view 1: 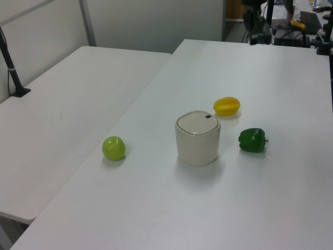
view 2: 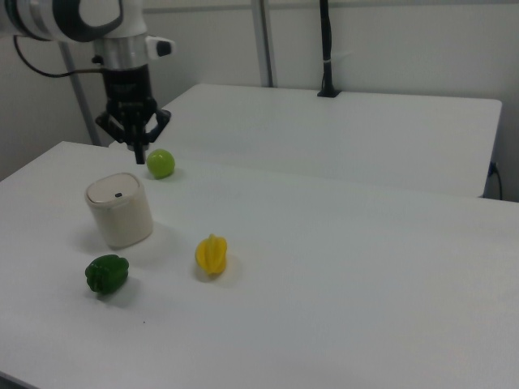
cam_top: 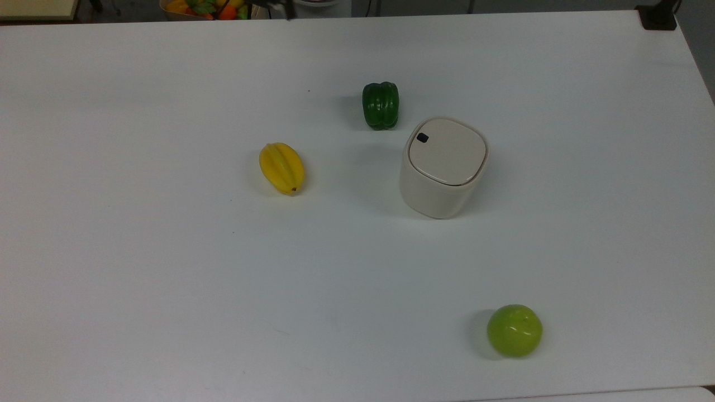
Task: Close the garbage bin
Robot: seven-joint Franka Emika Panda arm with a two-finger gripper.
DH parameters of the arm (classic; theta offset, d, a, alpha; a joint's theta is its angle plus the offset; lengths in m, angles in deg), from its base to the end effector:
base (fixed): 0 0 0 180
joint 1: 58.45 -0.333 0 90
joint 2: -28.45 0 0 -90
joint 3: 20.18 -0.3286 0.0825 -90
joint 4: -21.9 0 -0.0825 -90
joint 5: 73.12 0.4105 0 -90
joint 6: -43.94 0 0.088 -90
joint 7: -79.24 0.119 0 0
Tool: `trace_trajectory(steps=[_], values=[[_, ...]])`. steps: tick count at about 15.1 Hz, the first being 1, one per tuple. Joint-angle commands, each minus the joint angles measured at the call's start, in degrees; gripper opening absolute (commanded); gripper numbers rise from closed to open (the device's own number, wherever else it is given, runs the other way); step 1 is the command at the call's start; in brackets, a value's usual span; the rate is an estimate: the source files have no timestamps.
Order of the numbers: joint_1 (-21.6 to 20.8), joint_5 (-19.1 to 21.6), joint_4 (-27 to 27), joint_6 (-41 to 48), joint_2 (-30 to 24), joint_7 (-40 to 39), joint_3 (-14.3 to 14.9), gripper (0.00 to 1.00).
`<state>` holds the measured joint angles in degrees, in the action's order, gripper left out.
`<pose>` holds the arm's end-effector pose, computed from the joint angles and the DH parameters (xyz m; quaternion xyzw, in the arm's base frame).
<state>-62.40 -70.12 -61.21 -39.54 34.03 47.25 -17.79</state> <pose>0.5989 0.0243 0.6176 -0.9557 -0.2900 0.0375 0.0352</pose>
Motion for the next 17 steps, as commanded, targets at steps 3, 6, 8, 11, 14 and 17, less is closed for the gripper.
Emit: trace_trajectory(steps=[3,6,8,11,14,17], values=[[10.69,2.0,-1.17,0.69,-0.57,13.34,-0.28,0.0],[12.64,1.48,-1.09,0.51,-0.57,19.67,-0.28,0.12],[13.25,1.65,-1.09,-0.45,-0.92,20.82,-0.28,0.64],[13.25,0.86,-1.0,-0.63,-1.1,22.13,-0.37,1.0],[13.69,0.86,-1.09,-0.37,-2.77,26.18,-0.28,1.0],[13.61,0.86,-1.09,-0.1,-2.86,27.23,-0.46,1.0]])
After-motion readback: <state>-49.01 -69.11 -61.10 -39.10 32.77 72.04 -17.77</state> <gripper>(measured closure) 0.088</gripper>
